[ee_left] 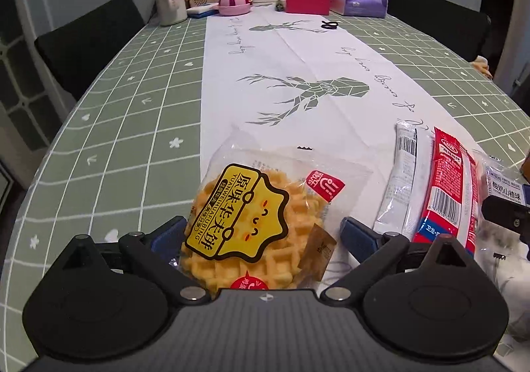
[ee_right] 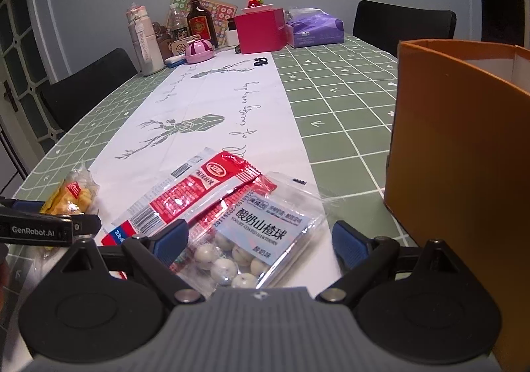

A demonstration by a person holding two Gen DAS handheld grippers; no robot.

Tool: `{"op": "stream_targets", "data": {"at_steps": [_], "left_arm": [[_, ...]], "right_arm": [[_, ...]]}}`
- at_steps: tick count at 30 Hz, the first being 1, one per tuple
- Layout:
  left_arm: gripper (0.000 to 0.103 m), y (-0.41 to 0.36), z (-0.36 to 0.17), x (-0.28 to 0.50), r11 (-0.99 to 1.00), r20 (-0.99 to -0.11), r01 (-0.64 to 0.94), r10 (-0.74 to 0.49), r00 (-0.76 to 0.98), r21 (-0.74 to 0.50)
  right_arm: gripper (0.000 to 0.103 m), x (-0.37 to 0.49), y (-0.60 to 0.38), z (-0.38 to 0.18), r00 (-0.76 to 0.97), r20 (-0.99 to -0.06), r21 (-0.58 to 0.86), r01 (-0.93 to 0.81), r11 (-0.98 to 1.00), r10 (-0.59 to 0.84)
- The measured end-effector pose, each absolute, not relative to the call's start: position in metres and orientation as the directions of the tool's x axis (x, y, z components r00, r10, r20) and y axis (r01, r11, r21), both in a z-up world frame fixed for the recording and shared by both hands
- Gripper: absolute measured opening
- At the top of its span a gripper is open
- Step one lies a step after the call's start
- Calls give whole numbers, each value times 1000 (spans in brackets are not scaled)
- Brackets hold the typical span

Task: Organize snacks
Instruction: 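Grasp yellow waffle bag with left tool while right tool grasps white hawthorn-ball pack, then lift waffle bag with left tool while right tool lifts hawthorn pack toward orange box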

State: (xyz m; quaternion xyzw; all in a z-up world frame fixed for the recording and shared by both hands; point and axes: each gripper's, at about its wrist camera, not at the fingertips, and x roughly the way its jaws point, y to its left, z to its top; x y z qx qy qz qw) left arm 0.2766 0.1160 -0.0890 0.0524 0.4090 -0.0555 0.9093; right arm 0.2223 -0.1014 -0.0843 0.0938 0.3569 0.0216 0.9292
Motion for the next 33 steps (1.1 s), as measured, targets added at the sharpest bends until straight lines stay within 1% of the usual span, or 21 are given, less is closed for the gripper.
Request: {"op": "stream_targets", "data": {"at_steps": [1,2,3,6,14,21,26,28,30,33], "left_arm": [[103,116,-89,274,990,-751,135,-56,658,45],[103,115,-88,271,991,-753,127,-53,656,41],[103,114,-87,266,992,-753,122,-52,655,38],[103,108,-87,249,992,-754,122,-58,654,30],[103,93,-86,185,991,-744,136,-81,663,14],[103,74,-85,136,987,-736,161,-104,669,7],[103,59,-83,108,982,-728,189,-144,670,-20],[103,56,-81,97,973,-721,230,-184,668,-34],[103,55,-77,89,958,-718,283,-232,656,-51],[103,55,-71,82,948,-707,316,-251,661,-42]], "right_arm": [[90,222,-101,-84,744,-659,188,20,982,111],[82,222,-100,-84,743,-661,169,6,986,108],[79,222,-99,-84,742,-662,150,-6,989,105],[75,218,-102,-83,737,-662,154,-44,987,136],[72,185,-111,-79,706,-665,130,-210,969,242],[72,143,-114,-75,676,-666,58,-376,925,317],[73,122,-121,-73,669,-667,9,-433,901,329],[77,116,-125,-73,665,-671,-3,-445,896,328],[89,110,-127,-75,667,-674,-20,-447,895,318],[90,104,-133,-77,661,-681,11,-423,906,317]]}}
